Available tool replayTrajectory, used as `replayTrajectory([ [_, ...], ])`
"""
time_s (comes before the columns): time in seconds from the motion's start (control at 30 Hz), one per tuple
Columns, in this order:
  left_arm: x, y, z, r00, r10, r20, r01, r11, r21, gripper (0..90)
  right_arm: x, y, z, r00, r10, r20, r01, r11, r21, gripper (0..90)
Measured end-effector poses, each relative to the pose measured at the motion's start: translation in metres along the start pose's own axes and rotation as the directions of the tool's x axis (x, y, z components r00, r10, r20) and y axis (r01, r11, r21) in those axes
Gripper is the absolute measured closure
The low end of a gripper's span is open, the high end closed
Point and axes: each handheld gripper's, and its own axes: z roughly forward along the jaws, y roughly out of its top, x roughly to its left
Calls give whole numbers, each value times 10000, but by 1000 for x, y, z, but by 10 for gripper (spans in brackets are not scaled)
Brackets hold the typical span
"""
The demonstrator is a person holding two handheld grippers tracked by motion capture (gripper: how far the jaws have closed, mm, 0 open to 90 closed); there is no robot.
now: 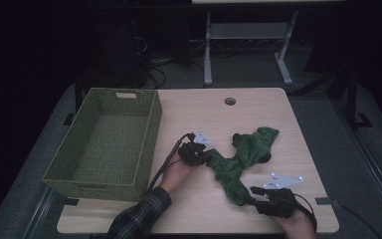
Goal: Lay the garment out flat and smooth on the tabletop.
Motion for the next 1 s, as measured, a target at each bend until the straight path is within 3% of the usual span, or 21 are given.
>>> replayTrajectory([
  [0.17, 0, 0, 0, 10000, -17, 29, 17, 10000, 14, 857, 0, -3, 9, 9999, -62, -106, 69, 9979, 645, 718],
  [0.3, -1, 0, -1, 9999, -80, 76, 81, 10000, -39, 861, -1, -3, 9, 9999, -117, -98, 124, 9974, 713, 810],
  [0.47, -2, 1, -11, 9998, -118, 160, 119, 9999, -45, 864, -7, -4, 3, 9999, -79, 119, 72, 9982, 591, 825],
  [0.57, -3, 0, -21, 9996, 65, 264, -69, 9999, 125, 866, -18, -5, -3, 9992, -1, 393, -18, 9989, 473, 833],
  [0.67, -7, -4, -34, 9987, -111, 503, 105, 9999, 122, 867, -29, -4, -8, 9974, 251, 679, -276, 9990, 357, 839],
  [1.0, -34, -34, -68, 9882, -397, 1477, 359, 9990, 282, 870, -65, 5, -11, 9888, 697, 1319, -745, 9967, 318, 850],
])
